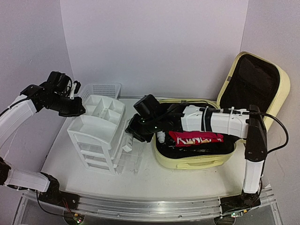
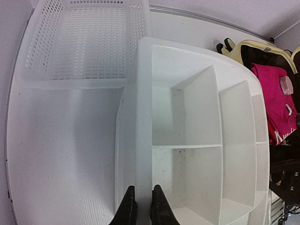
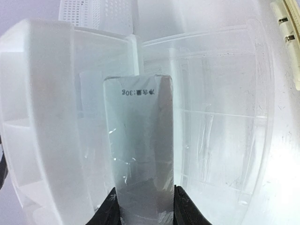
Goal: Open, take out, and arrange the luggage
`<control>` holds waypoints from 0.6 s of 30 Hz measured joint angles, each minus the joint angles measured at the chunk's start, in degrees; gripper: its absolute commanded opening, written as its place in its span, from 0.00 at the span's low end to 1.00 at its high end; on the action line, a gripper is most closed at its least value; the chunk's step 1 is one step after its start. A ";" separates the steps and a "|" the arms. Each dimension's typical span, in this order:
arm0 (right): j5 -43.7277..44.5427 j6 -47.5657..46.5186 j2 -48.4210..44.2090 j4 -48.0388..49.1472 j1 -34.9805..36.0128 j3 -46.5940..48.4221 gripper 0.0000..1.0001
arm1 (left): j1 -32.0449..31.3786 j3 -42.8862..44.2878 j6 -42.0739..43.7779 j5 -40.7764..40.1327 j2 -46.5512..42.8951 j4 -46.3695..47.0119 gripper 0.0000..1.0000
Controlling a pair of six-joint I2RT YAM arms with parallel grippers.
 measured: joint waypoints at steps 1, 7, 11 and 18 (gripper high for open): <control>0.61 0.42 1.11 -0.02 0.22 0.72 0.34 | 0.00 -0.02 0.00 0.00 -0.02 0.00 0.00; 3.10 1.88 6.32 -0.13 0.79 3.08 0.35 | 0.00 -0.26 0.00 0.04 -0.31 0.24 0.00; 4.37 2.29 8.50 -0.55 0.90 4.15 0.37 | 0.02 -0.31 0.00 0.04 -0.31 0.31 0.00; 5.64 2.73 10.25 -1.03 0.96 5.77 0.56 | 0.04 -0.48 0.00 0.07 -0.39 0.50 0.00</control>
